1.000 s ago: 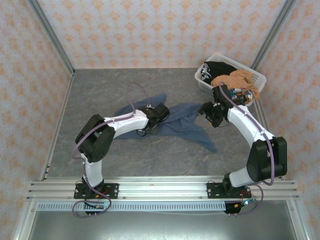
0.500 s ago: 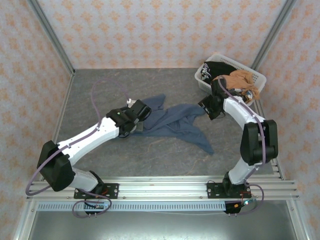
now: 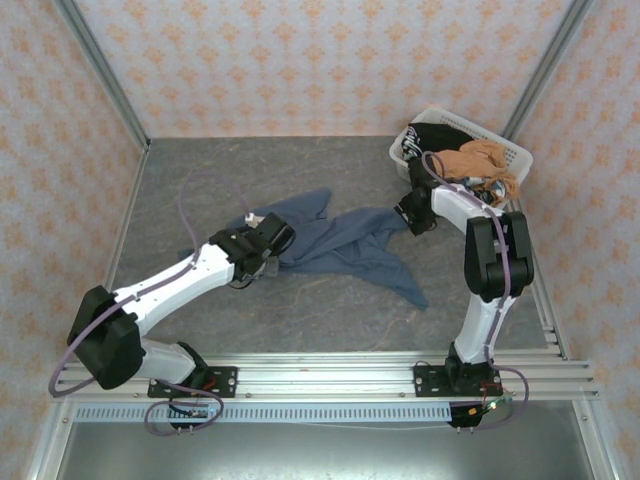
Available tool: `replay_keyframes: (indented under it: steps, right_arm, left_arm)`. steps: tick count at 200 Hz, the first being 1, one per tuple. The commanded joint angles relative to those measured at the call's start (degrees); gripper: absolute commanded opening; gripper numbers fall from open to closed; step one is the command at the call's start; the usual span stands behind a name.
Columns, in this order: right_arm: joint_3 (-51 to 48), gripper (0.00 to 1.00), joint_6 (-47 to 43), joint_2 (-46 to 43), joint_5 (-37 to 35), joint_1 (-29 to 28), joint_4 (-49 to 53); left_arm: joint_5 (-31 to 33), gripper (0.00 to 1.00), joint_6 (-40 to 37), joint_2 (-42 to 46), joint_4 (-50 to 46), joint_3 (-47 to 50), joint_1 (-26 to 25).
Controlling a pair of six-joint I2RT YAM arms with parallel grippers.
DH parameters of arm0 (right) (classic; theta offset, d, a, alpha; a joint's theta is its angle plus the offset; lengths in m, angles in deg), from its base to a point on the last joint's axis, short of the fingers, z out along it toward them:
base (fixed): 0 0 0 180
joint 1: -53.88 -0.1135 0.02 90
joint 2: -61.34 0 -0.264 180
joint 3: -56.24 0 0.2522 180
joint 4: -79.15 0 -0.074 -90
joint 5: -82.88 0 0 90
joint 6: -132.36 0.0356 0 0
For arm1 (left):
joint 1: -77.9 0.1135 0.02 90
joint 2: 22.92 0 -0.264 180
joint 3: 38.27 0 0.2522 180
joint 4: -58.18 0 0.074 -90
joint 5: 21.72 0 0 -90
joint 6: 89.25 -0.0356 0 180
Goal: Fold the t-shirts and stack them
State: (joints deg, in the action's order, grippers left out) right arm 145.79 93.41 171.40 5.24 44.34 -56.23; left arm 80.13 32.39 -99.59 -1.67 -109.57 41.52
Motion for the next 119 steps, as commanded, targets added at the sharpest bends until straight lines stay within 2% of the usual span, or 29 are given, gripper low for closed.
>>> replay_keyframes:
  steps: [1, 16, 44, 63, 78, 105, 119]
  right_arm:
    - [1.92, 0.43, 0.82, 2.77, -0.8, 0.44, 0.32]
    - [0.88, 0.44, 2.8, 2.28, -0.59, 0.31, -0.01]
    - [-0.71, 0.52, 4.57, 1.66, -0.78, -0.19, -1.68]
    - [0.12, 0.49, 5.04, 4.02, 0.02, -0.17, -1.94]
    - [0.18, 0.38, 5.92, 4.98, 0.01, -0.2, -3.46]
    - [1.91, 0.02, 5.83, 5.02, -1.77, -0.19, -3.29]
    - [2.21, 0.0, 4.82, 2.46, -3.59, -0.44, -3.51]
  left_arm:
    - [1.59, 0.0, 1.54, 1.84, -2.4, 0.37, 0.93]
    - [1.58, 0.0, 1.6, 2.08, -2.72, 0.09, 1.13]
    - [1.91, 0.0, 1.91, 2.38, -3.02, -0.04, 1.74]
    - [2.41, 0.0, 2.29, 3.18, -3.01, 0.67, 2.89]
    - [2.15, 0.0, 2.47, 4.31, -2.8, 1.22, 4.24]
    - [0.77, 0.0, 2.29, 5.97, -2.13, 0.93, 7.56]
    - [0.23, 0.0, 2.29, 6.58, -2.11, -0.12, 9.39]
